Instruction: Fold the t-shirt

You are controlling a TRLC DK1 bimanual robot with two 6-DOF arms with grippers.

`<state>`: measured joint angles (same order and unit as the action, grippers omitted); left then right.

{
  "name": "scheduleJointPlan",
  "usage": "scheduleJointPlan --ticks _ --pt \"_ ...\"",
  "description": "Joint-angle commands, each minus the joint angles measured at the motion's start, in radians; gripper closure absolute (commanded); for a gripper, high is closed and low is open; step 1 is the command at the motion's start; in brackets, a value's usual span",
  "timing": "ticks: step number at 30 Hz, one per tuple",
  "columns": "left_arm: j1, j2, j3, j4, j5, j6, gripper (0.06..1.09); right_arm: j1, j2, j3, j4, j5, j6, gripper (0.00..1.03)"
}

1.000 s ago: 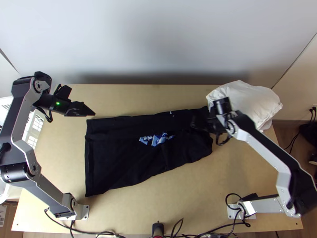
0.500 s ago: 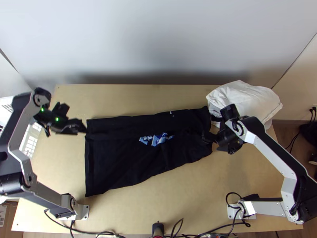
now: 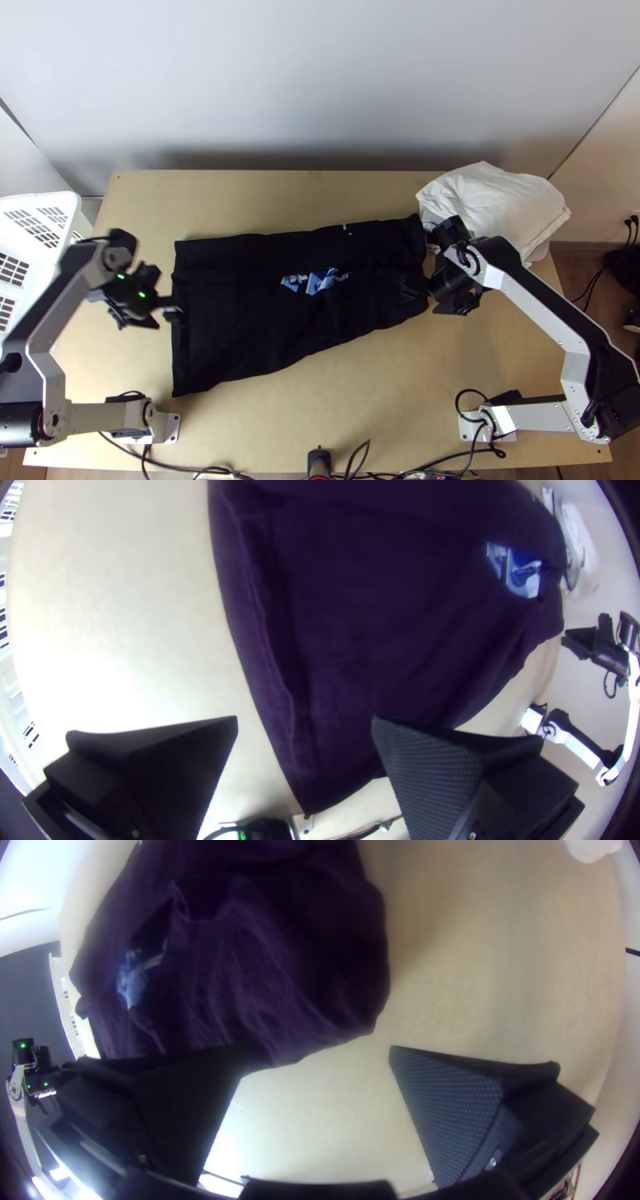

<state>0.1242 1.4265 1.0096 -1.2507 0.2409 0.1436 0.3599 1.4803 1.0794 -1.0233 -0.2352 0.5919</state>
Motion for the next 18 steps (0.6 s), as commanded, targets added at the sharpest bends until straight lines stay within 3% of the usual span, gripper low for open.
scheduleJointPlan --ticks 1,3,9,18 --pt "-0.251 0.029 -0.106 -0.064 -0.135 -0.167 0.11 0.010 0.008 -0.012 -0.003 0.000 0.003 0.05" --pt "-0.317 0.065 -0.105 -0.113 -0.189 -0.213 0.11 0.007 0.008 -0.018 -0.003 0.000 0.003 0.05" --pt "-0.327 0.129 -0.097 -0.216 -0.178 -0.234 0.11 0.013 0.017 -0.036 -0.003 -0.001 0.008 0.05" --pt "-0.316 0.137 -0.190 -0.171 -0.034 -0.248 0.11 0.019 0.032 -0.027 -0.003 -0.006 0.006 0.05"
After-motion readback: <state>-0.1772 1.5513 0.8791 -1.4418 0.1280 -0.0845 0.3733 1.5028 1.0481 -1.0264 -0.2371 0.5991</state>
